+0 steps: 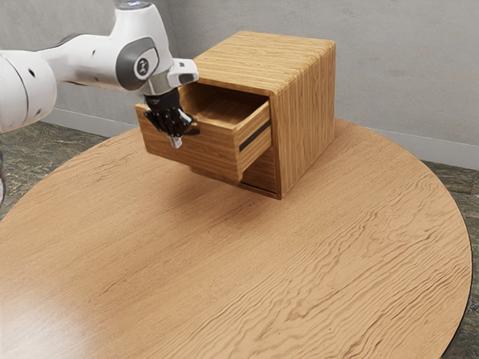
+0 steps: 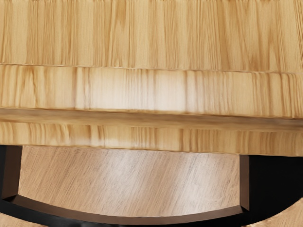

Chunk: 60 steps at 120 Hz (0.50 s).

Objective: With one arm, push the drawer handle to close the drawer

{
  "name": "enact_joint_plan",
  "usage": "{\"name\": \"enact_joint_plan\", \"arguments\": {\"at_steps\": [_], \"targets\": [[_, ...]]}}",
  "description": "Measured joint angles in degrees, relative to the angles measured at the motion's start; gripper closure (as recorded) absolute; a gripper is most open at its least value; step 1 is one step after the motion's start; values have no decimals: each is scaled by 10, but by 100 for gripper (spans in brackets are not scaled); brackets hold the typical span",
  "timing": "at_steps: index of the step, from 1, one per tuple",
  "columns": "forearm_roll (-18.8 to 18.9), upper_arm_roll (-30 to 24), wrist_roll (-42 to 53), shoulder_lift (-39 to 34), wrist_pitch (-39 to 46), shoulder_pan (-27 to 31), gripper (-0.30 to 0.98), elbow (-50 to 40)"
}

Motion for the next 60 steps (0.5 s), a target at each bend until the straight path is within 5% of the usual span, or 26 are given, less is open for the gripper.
{"name": "enact_joint_plan", "arguments": {"at_steps": [60], "targets": [[-2, -58, 6, 84, -13, 45, 79, 129]]}}
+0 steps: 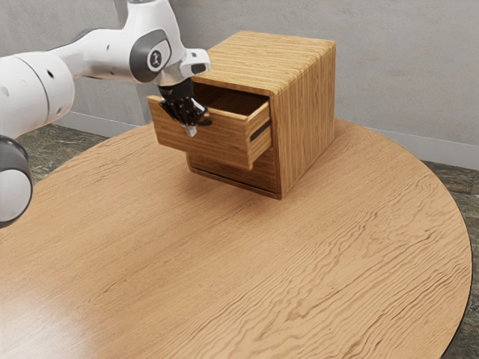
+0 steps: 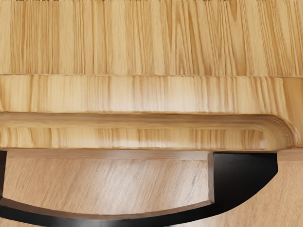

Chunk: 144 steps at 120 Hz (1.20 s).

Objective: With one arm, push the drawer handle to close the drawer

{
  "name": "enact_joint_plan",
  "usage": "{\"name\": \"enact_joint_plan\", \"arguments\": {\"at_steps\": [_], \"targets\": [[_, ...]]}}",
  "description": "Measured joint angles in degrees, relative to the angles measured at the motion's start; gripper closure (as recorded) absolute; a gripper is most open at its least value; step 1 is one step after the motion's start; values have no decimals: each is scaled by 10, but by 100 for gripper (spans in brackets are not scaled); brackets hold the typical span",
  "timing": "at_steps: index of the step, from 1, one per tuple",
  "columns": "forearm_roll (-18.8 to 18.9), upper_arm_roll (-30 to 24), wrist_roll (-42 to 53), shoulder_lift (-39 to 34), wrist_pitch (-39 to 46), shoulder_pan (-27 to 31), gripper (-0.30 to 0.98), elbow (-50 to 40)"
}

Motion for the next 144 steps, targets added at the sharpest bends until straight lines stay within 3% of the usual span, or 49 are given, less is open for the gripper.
{"name": "enact_joint_plan", "arguments": {"at_steps": [93, 144], "targets": [[4, -45, 3, 67, -4, 38, 79, 110], [6, -78, 8, 140, -2, 60, 79, 205]]}}
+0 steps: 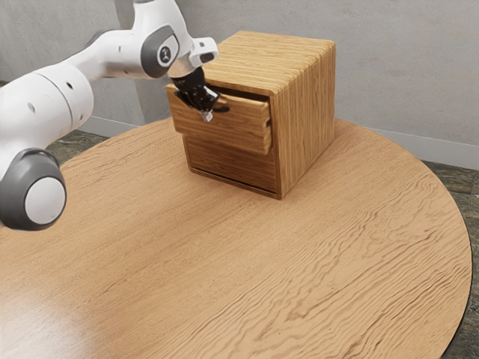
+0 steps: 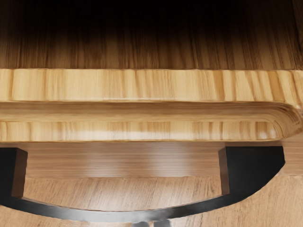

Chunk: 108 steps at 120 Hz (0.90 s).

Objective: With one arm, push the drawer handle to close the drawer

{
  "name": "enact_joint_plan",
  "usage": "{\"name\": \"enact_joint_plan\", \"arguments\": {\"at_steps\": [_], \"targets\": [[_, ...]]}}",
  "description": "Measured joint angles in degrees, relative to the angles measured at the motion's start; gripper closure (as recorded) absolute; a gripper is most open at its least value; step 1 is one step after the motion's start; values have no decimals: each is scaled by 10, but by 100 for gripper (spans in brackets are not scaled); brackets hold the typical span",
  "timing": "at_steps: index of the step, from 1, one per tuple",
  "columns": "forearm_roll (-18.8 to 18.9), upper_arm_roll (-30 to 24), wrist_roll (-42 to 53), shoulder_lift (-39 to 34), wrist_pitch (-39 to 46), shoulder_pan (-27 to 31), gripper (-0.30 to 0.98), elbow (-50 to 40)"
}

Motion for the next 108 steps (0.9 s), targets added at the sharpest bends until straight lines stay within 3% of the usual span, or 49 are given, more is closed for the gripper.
{"name": "enact_joint_plan", "arguments": {"at_steps": [108], "targets": [[26, -38, 12, 71, 29, 9, 79, 88]]}}
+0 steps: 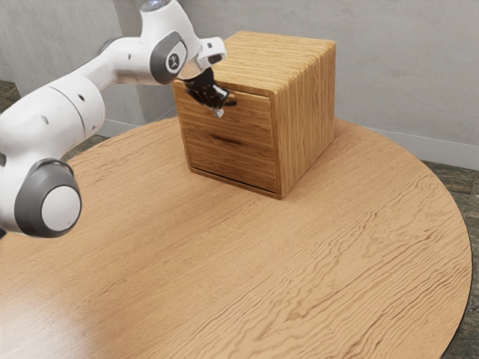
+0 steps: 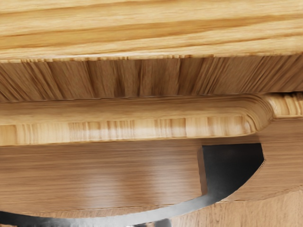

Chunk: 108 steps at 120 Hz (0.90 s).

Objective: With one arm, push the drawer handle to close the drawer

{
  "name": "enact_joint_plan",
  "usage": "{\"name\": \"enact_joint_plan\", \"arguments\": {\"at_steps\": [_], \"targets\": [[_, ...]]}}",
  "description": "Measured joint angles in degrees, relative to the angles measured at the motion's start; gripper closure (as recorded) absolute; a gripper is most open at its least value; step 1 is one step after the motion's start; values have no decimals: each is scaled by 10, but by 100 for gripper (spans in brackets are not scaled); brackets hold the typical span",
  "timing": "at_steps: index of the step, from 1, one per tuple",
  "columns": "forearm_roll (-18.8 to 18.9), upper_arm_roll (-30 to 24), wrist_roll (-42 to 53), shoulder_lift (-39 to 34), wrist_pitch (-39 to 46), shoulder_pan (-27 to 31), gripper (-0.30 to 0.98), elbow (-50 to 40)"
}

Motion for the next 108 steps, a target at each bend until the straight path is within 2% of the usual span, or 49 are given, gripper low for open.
{"name": "enact_joint_plan", "arguments": {"at_steps": [54, 63, 72, 80, 93, 108], "targets": [[0, -11, 4, 2, 16, 7, 79, 1], [-1, -3, 5, -30, 7, 2, 79, -44], [-3, 39, 6, -89, -7, -22, 79, -130], [-2, 69, 5, -175, -17, -43, 78, -227], [-1, 92, 5, -363, -40, -72, 54, -397], [0, 95, 5, -566, -115, -99, 31, -512]]}}
